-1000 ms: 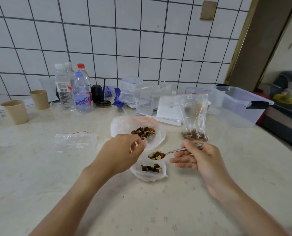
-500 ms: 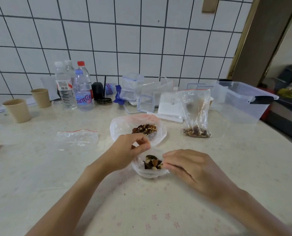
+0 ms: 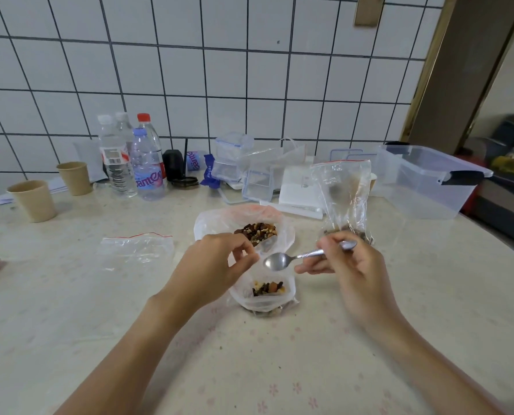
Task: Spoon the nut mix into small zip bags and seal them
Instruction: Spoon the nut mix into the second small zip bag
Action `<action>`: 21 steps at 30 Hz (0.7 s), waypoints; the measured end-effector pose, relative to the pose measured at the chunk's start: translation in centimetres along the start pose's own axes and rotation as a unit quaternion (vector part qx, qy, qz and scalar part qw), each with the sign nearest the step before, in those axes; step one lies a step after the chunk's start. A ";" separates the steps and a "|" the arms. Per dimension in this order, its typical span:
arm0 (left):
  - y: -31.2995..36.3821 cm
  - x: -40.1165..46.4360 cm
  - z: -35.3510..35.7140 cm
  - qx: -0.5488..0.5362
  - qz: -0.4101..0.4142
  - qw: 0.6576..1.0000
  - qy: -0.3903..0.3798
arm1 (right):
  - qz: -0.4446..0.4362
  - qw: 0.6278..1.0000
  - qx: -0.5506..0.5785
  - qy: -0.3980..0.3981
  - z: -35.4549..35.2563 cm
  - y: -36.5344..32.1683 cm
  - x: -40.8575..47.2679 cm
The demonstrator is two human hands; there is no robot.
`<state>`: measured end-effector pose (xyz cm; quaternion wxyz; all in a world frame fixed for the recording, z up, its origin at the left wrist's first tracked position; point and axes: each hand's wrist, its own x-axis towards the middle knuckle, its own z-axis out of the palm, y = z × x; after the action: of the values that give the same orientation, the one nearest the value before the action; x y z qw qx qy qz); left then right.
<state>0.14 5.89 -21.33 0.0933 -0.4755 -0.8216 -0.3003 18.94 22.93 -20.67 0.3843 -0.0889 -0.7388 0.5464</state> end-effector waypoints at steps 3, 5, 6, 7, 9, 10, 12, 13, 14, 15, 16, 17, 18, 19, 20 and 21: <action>0.0 0.3 -0.6 -0.009 -0.009 0.998 0.066 | 0.086 0.990 0.100 0.049 0.8 0.1 1.8; 0.0 0.4 -0.9 -0.020 -0.021 0.992 0.124 | 0.116 0.986 0.111 0.048 1.4 0.4 3.1; -0.1 0.5 -1.0 -0.022 -0.029 0.987 0.159 | 0.118 0.987 0.104 0.042 1.8 0.6 3.7; -0.3 0.5 -1.0 -0.021 -0.042 0.980 0.195 | 0.117 0.988 0.096 0.038 2.2 0.8 4.2; -0.8 0.7 -0.9 -0.017 -0.078 0.964 0.254 | 0.110 0.990 0.076 0.035 3.2 1.5 5.4; -1.1 0.7 -0.7 -0.019 -0.096 0.957 0.272 | 0.104 0.992 0.060 0.031 3.6 1.7 5.9; -1.9 1.0 -0.3 -0.025 -0.122 0.950 0.286 | 0.089 0.996 0.016 0.016 4.6 2.3 6.8; -2.2 1.1 -0.1 -0.019 -0.129 0.950 0.285 | 0.084 0.996 -0.005 0.006 5.0 2.5 7.2; -2.4 1.3 0.1 -0.005 -0.133 0.951 0.279 | 0.080 0.996 -0.026 -0.002 5.5 2.8 7.5; -2.5 1.5 0.2 0.009 -0.135 0.954 0.266 | 0.077 0.996 -0.048 -0.007 5.9 3.0 7.7; -2.5 1.8 0.4 0.017 -0.138 0.959 0.248 | 0.074 0.995 -0.068 -0.009 6.2 3.4 7.8; -2.6 2.1 0.5 0.015 -0.144 0.963 0.226 | 0.070 0.994 -0.083 -0.009 6.5 3.8 7.9; -2.6 2.3 0.6 0.005 -0.153 0.967 0.206 | 0.067 0.994 -0.089 -0.009 6.6 4.2 7.8; -2.6 2.6 0.8 -0.009 -0.165 0.968 0.188 | 0.063 0.994 -0.089 -0.007 6.7 4.6 7.7; -2.7 2.7 1.0 -0.020 -0.176 0.969 0.174 | 0.059 0.994 -0.087 -0.004 6.7 4.9 7.6; -2.8 2.9 1.1 -0.021 -0.181 0.969 0.168 | 0.058 0.995 -0.085 0.002 6.7 5.2 7.5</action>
<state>-3.58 7.59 -22.13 0.1637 -0.2636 -0.8600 -0.4050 7.81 24.11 -22.41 0.3445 -0.1645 -0.7754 0.5031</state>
